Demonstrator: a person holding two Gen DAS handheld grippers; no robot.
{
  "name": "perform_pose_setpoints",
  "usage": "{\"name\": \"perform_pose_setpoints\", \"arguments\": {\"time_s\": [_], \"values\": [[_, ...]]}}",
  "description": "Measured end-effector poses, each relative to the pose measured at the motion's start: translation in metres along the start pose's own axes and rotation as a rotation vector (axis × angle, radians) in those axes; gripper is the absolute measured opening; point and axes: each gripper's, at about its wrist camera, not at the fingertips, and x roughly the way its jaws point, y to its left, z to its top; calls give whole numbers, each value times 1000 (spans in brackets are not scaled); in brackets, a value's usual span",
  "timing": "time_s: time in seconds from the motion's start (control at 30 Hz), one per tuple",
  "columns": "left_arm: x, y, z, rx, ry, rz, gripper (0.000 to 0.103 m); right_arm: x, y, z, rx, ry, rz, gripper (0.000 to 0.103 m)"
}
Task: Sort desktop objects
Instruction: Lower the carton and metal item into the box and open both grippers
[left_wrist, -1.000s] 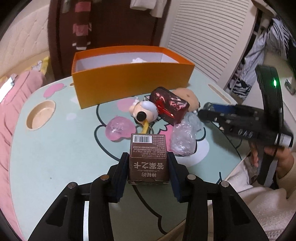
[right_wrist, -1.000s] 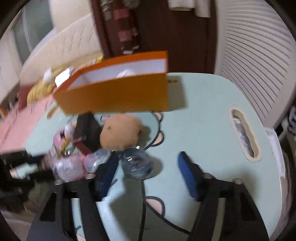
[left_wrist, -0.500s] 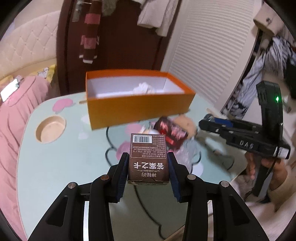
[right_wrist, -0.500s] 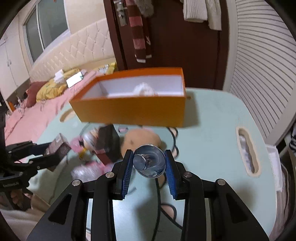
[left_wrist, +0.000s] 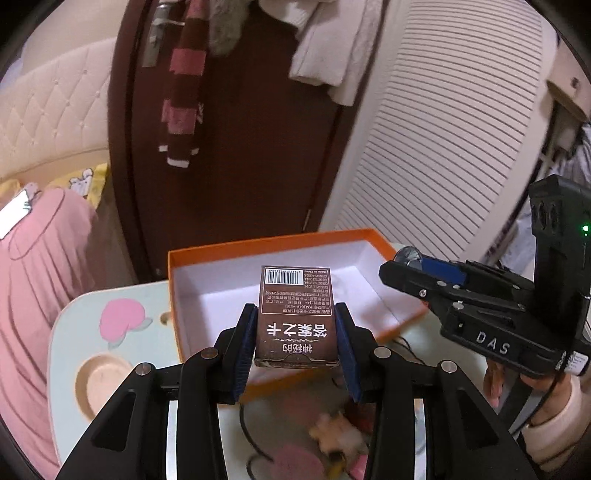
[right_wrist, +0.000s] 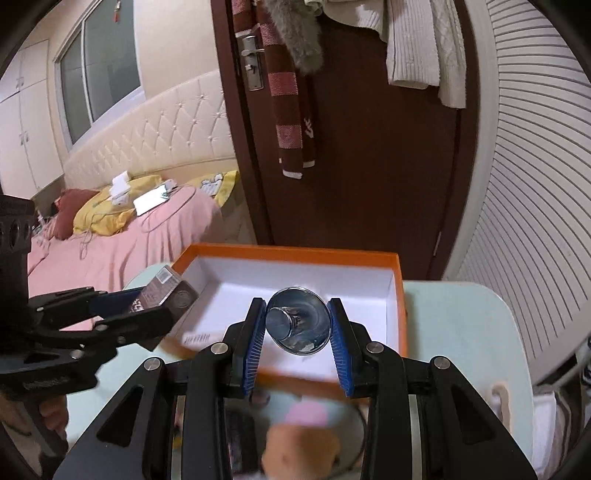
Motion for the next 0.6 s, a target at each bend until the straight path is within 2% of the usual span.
{"name": "perform_pose_setpoints", "arguments": {"time_s": [0.23,0.43,0.6], "values": [[28,20,-2,-58,47,3,39,42,-5,5,11,72,-16,36],[30,21,-5,-50,44,8,39,57,-10,3,31,104,-12,36],[31,21,-4,-44,44,13,39,59,-8,2,18,97,-16,36]]}}
